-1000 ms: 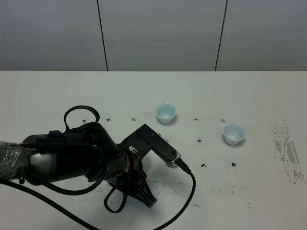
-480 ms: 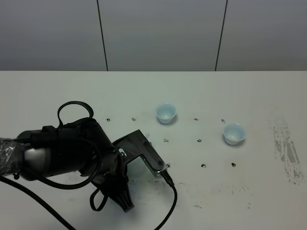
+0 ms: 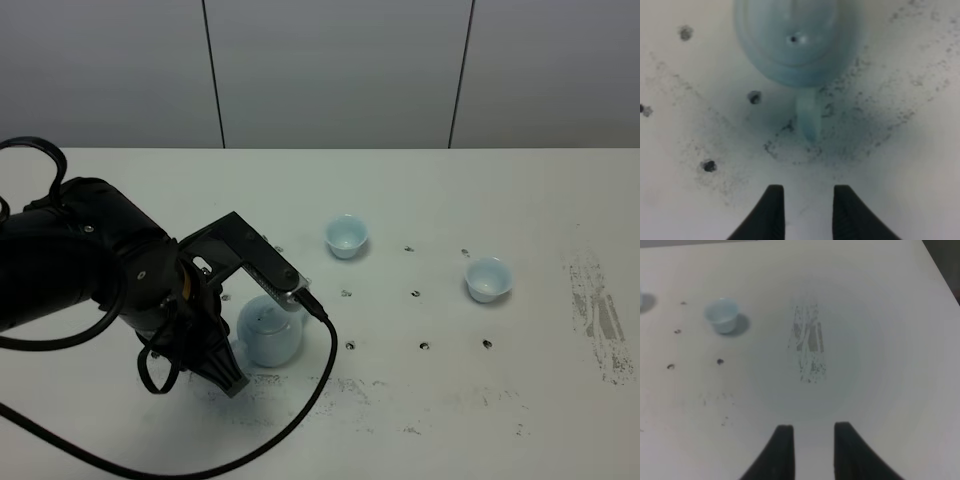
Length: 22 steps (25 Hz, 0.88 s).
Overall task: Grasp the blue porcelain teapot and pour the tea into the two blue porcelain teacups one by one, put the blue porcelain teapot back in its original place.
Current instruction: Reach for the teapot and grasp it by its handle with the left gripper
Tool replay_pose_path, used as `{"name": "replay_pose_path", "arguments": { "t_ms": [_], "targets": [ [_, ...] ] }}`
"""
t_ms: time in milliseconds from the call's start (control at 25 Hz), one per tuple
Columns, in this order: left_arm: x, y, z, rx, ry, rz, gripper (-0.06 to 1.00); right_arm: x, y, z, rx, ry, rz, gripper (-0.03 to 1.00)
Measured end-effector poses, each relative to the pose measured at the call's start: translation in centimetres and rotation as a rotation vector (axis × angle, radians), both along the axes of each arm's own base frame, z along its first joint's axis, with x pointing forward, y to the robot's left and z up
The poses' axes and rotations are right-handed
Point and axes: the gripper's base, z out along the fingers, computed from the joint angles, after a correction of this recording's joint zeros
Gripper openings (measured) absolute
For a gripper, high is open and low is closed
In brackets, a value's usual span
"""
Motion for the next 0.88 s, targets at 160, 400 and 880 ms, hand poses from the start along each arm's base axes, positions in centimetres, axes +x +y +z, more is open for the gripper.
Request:
{"name": "replay_pose_path", "arguments": {
  "t_ms": [160,400,880],
  "targets": [
    [1.4,0.1,-0.8,-0.004,0.027,0.016,0.3,0.0,0.0,0.0,0.0,0.0,0.0,0.21],
    [1.9,-0.8,-2.7,-0.033,0.093,-0.011,0.3,0.0,0.0,0.0,0.0,0.0,0.0,0.21],
    [3.1,-1.2,-4.9,-0.078,0.083,0.014,0.3,0.0,0.0,0.0,0.002,0.0,0.001,0.21]
  ]
}}
